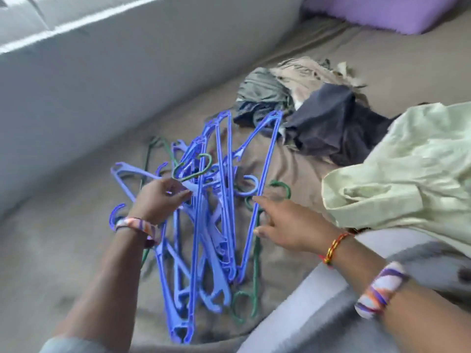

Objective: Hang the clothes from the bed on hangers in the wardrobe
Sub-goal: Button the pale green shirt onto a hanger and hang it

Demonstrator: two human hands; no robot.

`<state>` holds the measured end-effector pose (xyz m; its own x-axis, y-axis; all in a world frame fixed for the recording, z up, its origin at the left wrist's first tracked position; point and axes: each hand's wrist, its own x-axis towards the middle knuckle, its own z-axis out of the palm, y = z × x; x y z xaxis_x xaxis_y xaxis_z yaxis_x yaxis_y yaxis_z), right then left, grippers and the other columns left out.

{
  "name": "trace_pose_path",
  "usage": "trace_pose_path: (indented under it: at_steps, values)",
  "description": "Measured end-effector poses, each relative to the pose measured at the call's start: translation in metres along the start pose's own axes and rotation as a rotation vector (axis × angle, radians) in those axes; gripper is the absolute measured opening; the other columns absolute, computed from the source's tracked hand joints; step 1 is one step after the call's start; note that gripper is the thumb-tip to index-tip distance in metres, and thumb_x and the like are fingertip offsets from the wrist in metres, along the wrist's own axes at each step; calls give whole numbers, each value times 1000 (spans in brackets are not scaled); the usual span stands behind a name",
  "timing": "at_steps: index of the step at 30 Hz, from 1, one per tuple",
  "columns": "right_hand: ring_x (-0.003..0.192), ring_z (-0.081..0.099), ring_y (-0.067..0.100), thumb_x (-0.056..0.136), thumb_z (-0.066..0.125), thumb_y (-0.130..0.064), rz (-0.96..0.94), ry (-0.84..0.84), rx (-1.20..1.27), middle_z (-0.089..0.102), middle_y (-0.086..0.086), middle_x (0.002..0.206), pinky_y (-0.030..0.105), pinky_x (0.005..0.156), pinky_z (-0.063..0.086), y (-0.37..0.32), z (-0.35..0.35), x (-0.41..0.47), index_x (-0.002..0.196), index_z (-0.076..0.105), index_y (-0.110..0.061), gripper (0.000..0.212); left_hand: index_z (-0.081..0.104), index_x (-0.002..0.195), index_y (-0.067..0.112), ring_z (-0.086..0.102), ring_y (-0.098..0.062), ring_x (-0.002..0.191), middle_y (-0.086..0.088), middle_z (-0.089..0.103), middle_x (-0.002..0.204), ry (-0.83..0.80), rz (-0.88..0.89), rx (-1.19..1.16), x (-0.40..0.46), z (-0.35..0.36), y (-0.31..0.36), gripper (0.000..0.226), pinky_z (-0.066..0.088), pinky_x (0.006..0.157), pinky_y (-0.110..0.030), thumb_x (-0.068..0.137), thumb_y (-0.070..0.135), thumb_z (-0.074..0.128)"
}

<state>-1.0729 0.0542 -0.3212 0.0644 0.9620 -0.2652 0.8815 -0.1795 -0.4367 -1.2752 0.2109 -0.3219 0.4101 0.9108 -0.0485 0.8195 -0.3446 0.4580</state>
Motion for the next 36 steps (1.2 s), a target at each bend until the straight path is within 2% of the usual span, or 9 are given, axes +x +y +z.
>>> trace_pose_path:
  at_steps: [3,5,9,13,17,20,23,29,36]
  values:
    - [102,58,31,93,50,-42,74,-59,32,61,16,110,32,61,35,-5,26,15,149,7,-16,76,66,86,7,60,-25,78,-9,66,78,9,19,9,-1,25,1,43,43,69,-33,74,48,66]
    - [100,59,30,93,49,-41,89,-31,19,63,13,106,32,65,38,-3,35,20,151,1,-18,78,66,101,7,58,-30,91,-13,64,92,116,2,24,3,37,11,43,40,76,-33,76,41,72]
    - [96,59,28,92,51,-41,87,-6,9,62,9,100,33,69,41,6,37,24,150,8,-24,75,60,116,11,40,-37,116,-20,45,126,462,-185,-25,13,44,22,41,31,95,-38,77,22,68]
    - [83,52,15,87,57,-45,93,4,80,53,-6,81,34,77,46,15,34,23,146,17,-34,73,61,116,20,8,-28,141,-12,17,153,402,-242,-15,19,40,23,38,11,111,-43,80,10,62]
    - [75,48,11,85,59,-47,100,-6,96,48,-9,68,33,71,46,18,34,25,145,19,-39,73,53,130,25,25,-22,140,-6,33,149,188,-291,89,20,29,15,58,4,113,-45,79,-1,48]
    - [77,50,11,85,58,-49,86,-10,80,51,-10,74,32,71,47,18,35,25,145,19,-40,73,49,131,16,39,-31,129,-11,32,148,143,-319,65,13,27,13,55,21,109,-40,80,-4,46]
    - [75,50,10,85,57,-50,75,-8,79,49,-11,74,27,62,42,20,34,23,145,18,-41,72,56,118,4,47,-40,113,-19,44,130,295,-345,105,9,16,9,41,39,94,-42,79,-4,47]
    - [80,46,12,90,53,-47,35,-22,31,35,-14,68,20,55,31,20,31,18,147,16,-37,69,60,107,6,39,-32,113,-10,46,130,482,-381,381,-6,-13,1,28,32,90,-38,82,1,48]
    - [113,54,16,94,48,-37,-15,-35,-177,52,-4,125,29,68,39,18,25,8,148,14,-37,64,25,139,0,28,-32,125,-18,17,146,352,-499,554,-15,2,29,55,27,99,-36,87,8,42]
